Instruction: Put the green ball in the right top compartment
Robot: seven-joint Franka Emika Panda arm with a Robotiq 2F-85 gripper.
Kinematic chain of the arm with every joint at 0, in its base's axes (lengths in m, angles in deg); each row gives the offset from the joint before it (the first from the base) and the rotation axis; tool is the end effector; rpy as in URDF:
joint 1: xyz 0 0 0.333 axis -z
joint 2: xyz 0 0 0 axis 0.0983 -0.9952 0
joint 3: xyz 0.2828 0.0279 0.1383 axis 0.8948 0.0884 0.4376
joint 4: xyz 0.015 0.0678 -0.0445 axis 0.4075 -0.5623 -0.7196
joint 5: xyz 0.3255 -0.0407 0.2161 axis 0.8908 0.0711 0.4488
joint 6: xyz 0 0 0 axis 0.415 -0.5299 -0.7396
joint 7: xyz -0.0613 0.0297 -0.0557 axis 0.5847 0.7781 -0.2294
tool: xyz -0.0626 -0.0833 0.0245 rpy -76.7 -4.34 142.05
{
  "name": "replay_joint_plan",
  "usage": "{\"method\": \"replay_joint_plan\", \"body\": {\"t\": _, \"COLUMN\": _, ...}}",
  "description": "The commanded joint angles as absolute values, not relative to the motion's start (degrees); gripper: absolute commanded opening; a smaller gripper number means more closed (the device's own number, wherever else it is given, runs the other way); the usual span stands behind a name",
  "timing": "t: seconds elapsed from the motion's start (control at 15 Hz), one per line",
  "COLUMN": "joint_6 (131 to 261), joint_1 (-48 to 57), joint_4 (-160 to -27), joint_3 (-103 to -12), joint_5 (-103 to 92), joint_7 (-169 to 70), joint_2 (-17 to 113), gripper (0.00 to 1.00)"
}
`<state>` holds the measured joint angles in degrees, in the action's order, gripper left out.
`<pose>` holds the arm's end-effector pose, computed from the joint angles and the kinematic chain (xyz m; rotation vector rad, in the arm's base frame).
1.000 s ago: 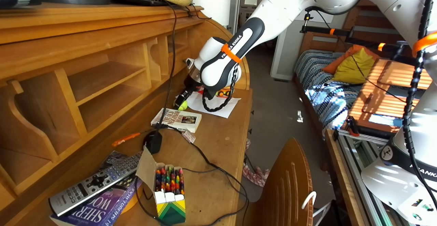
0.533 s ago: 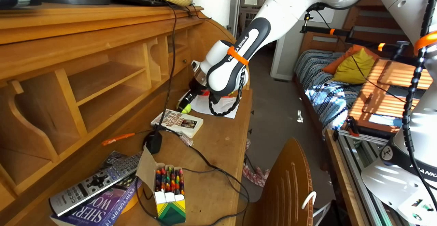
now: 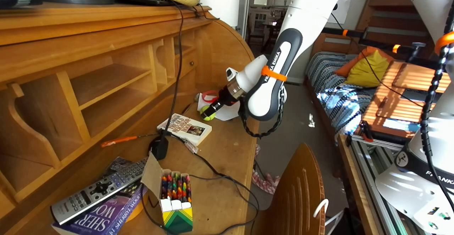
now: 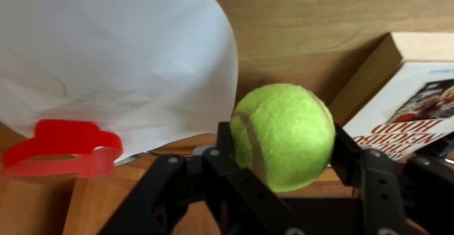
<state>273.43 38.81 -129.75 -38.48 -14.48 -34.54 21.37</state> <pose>0.5345 -0.1511 0.1345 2.9052 -0.0668 1.1679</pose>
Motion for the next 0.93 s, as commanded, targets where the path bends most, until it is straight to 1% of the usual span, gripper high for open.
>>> {"method": "replay_joint_plan", "body": {"t": 0.0, "joint_6": 285.3, "joint_1": 33.3, "joint_4": -135.3, "joint_3": -45.6, "joint_5": -15.5, "joint_7": -40.2, "joint_2": 23.9, "gripper": 0.42}}
{"method": "replay_joint_plan", "body": {"t": 0.2, "joint_6": 291.8, "joint_1": 28.4, "joint_4": -136.3, "joint_3": -50.6, "joint_5": -14.1, "joint_7": -41.8, "joint_2": 23.7, "gripper": 0.42}}
{"method": "replay_joint_plan", "body": {"t": 0.53, "joint_6": 290.8, "joint_1": 23.9, "joint_4": -136.6, "joint_3": -54.3, "joint_5": -14.0, "joint_7": -44.3, "joint_2": 24.2, "gripper": 0.42}}
{"method": "replay_joint_plan", "body": {"t": 0.6, "joint_6": 289.9, "joint_1": 23.4, "joint_4": -136.7, "joint_3": -54.7, "joint_5": -14.2, "joint_7": -44.3, "joint_2": 24.4, "gripper": 0.67}}
{"method": "replay_joint_plan", "body": {"t": 0.67, "joint_6": 290.1, "joint_1": 23.0, "joint_4": -136.6, "joint_3": -54.8, "joint_5": -14.4, "joint_7": -44.5, "joint_2": 24.2, "gripper": 0.42}}
{"method": "replay_joint_plan", "body": {"t": 0.87, "joint_6": 289.5, "joint_1": 22.8, "joint_4": -136.5, "joint_3": -54.8, "joint_5": -15.6, "joint_7": -45.7, "joint_2": 24.3, "gripper": 0.41}}
